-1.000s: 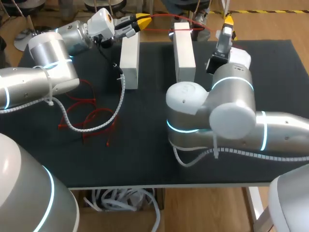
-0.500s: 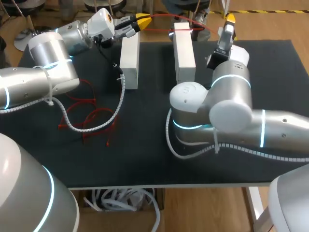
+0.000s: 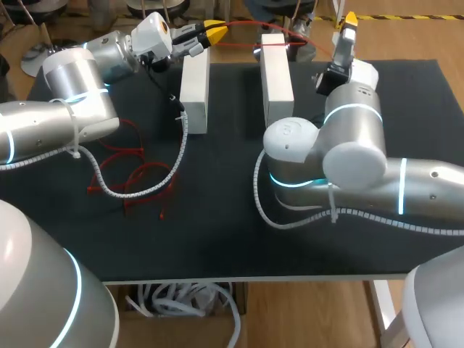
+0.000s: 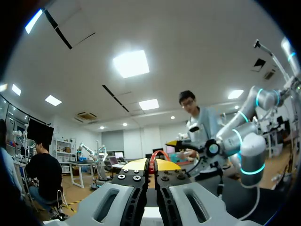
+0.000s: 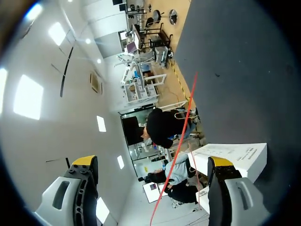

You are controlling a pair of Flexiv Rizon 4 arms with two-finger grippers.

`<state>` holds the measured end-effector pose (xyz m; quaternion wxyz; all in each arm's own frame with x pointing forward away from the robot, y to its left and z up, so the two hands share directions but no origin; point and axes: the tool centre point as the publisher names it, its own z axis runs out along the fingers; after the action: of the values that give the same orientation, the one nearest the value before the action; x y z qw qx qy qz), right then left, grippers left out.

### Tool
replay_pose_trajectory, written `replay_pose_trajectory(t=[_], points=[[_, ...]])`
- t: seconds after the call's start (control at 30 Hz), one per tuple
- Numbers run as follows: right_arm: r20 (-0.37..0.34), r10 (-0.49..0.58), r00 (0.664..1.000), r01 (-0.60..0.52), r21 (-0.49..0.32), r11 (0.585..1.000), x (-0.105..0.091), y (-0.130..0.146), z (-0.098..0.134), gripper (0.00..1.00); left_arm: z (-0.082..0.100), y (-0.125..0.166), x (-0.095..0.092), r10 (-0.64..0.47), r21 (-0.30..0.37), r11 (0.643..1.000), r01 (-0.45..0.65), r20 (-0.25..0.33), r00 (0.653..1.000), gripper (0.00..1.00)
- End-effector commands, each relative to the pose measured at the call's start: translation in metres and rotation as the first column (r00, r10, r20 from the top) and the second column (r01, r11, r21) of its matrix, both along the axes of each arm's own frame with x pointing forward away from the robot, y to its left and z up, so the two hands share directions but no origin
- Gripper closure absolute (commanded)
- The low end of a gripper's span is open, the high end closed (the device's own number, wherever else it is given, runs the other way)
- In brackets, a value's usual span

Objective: Grab the tape and strap the tape.

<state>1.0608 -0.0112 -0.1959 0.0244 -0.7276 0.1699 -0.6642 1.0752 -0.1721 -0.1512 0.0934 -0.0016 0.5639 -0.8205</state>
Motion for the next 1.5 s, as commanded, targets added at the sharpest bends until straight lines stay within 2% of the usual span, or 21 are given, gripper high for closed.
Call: replay_pose_trajectory(t=[0.03,0.07,0.47,0.6,0.63,0.67,1.5], points=[[-0.014,0.028,0.999,-0.028,-0.004,1.000,0.000,-0.014,0.003,0.04,-0.001,-0.001,0.000,0.002,-0.002,1.000,-0.002,0.002,1.000,1.00],[-0.019,0.029,0.999,-0.029,-0.006,1.000,-0.001,-0.016,0.004,0.08,-0.001,-0.001,0.000,0.002,-0.002,1.000,-0.002,0.002,1.000,1.00],[-0.036,0.047,0.998,-0.048,-0.019,0.999,-0.012,-0.028,0.004,0.25,-0.001,-0.001,0.000,0.002,-0.002,1.000,-0.002,0.002,1.000,1.00],[-0.035,0.047,0.998,-0.047,-0.015,0.999,-0.014,-0.029,0.006,0.39,-0.001,-0.001,0.000,0.002,-0.002,1.000,-0.002,0.002,1.000,1.00],[-0.035,0.046,0.998,-0.046,-0.014,0.999,-0.014,-0.029,0.006,0.49,-0.001,-0.001,0.000,0.002,-0.002,1.000,-0.002,0.002,1.000,1.00],[-0.036,0.043,0.998,-0.044,-0.014,0.999,-0.015,-0.030,0.007,0.51,-0.001,-0.001,0.000,0.002,-0.002,1.000,-0.002,0.002,1.000,1.00],[-0.045,0.041,0.998,-0.042,-0.024,0.999,-0.022,-0.036,0.008,0.60,-0.001,-0.001,0.000,0.002,-0.002,1.000,-0.002,0.002,1.000,1.00]])
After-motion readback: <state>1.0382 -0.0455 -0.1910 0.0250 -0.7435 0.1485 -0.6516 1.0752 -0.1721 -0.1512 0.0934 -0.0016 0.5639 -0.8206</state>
